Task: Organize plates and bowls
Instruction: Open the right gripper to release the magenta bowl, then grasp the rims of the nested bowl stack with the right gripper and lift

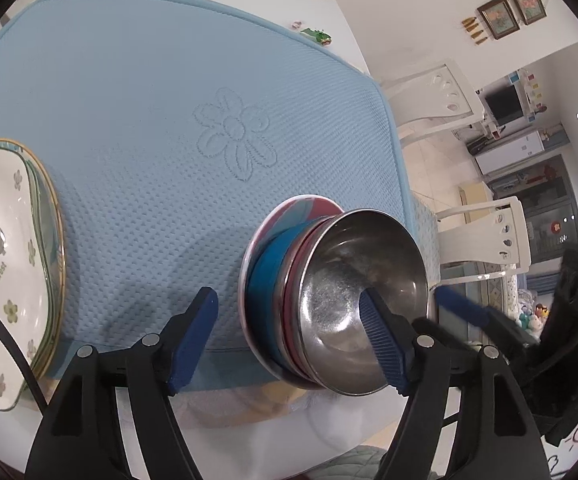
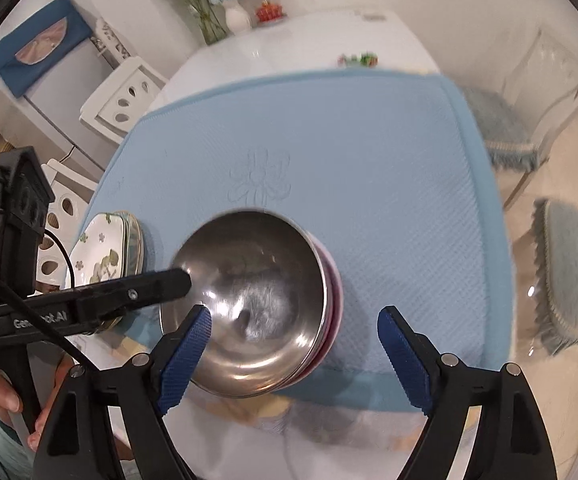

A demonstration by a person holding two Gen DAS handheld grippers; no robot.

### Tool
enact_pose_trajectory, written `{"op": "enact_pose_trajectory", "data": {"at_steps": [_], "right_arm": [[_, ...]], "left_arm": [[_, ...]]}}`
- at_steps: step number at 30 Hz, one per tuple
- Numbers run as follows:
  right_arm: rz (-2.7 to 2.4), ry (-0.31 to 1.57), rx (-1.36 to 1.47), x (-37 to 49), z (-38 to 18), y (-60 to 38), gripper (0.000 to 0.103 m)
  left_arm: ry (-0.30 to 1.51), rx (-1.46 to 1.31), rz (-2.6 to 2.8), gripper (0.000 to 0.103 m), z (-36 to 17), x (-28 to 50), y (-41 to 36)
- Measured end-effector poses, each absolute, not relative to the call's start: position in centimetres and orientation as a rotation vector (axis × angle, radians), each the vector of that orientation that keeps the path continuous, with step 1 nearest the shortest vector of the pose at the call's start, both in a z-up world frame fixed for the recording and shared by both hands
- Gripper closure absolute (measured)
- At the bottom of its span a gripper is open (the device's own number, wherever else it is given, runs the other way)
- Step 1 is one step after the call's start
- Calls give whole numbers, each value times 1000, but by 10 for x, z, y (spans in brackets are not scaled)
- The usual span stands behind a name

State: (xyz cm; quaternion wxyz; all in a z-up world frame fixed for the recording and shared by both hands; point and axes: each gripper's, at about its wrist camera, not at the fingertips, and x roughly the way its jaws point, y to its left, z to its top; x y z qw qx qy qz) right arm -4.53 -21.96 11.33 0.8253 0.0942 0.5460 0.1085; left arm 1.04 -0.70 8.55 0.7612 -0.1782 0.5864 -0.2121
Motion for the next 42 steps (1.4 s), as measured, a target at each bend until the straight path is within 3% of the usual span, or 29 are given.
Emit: {"op": "enact_pose_trajectory", "data": {"at_steps": [13,25,27,30,31,34,35,37,42], "right_arm": [[237,1219,550,-39,75,-265,20],[253,1295,576,-32,47,-258,20],[263,1301,580,-30,43,-257,20],[283,1322,607,-26,35,-256,20],[290,1322,622,-25,32,-256,22],[304,1326,653,-23,25,-256,42],[308,1332,661,-21,23,-256,45],[334,1325,696,-19,19,-255,50],[341,1306,670,-19,21,-248,50]], "left_arm": [[1274,-376,-461,32,69,13,-8],[1296,-355,-474,34,55,16,-17],[1299,-366,-480,38,53,18,-18],[1325,-394,-496,53,44,21,-18],[1337,-403,-504,58,41,22,-18],[1337,-403,-508,60,37,22,-19],[1334,-403,-509,60,37,21,-19],[1330,-411,-512,61,35,22,-19],[1316,-393,-521,61,35,21,-22]]}}
